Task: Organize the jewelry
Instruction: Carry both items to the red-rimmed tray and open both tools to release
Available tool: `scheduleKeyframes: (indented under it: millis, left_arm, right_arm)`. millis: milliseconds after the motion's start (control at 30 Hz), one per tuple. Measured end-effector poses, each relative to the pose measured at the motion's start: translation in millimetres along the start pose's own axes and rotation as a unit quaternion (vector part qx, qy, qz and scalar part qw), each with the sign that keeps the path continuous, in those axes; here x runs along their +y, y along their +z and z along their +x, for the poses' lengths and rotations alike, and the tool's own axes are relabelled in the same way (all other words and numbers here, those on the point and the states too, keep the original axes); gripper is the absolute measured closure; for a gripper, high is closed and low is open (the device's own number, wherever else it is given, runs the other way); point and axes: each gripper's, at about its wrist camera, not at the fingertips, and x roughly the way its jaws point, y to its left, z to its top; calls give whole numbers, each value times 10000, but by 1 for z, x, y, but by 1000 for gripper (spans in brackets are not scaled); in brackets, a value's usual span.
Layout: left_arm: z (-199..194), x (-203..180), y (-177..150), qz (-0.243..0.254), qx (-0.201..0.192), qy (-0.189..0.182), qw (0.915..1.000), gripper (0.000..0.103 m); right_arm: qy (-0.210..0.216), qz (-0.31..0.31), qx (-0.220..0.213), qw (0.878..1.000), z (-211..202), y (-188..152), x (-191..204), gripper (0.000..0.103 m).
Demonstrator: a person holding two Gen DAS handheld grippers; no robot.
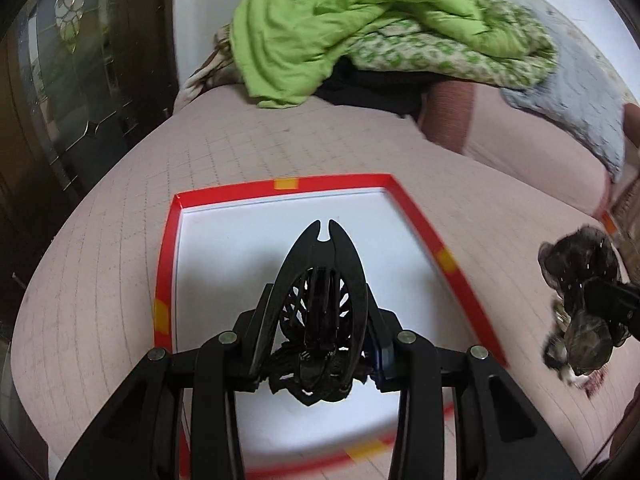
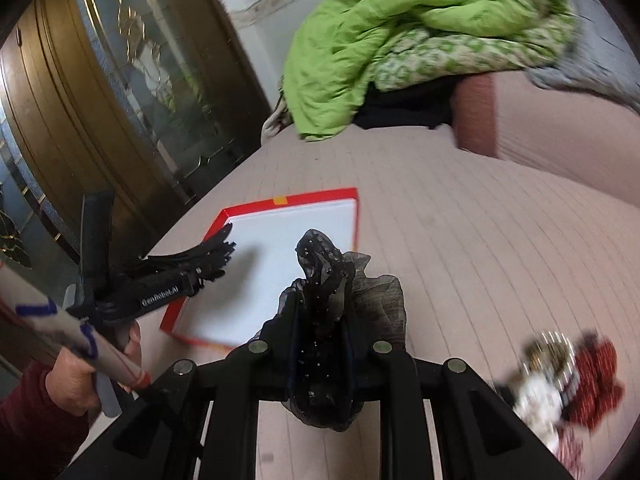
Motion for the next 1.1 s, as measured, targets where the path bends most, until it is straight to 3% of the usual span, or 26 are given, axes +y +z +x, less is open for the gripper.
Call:
scheduleKeyframes:
  millis: [133,200,367,467,700,867,933,1100]
  left_arm:
    - [23,5,17,-108,-208,199,9995,66]
    - [34,7,24,-202,-230,117,9995,66]
    - [70,8,30,-306,116,-25,9995,66]
    - [75,22,37,-545,104,78,9984,66]
    - [90,50,38,-1100,500,-136,9926,65]
    - [92,58,37,-1338,507,-174,9896,54]
    - [93,59,37,-1351,507,-213,9893,51]
    - [87,56,30,-1209,439,-26,9917,50]
  right_arm:
    - [46,-186,105,9998,49,27,14,83]
    - [29,-151,190,9997,70,35,15,83]
    - [22,-55,327,9994,112,50,13,83]
    - [36,-33,386,9992,133,60,13,83]
    - [153,30,563,9983,189,84,15,83]
    - [15,64,497,9987,213,92,12,67]
    - [-80,66,406,9991,216,90,9,33]
    - [-143,356,104,9992,212,79,3,29]
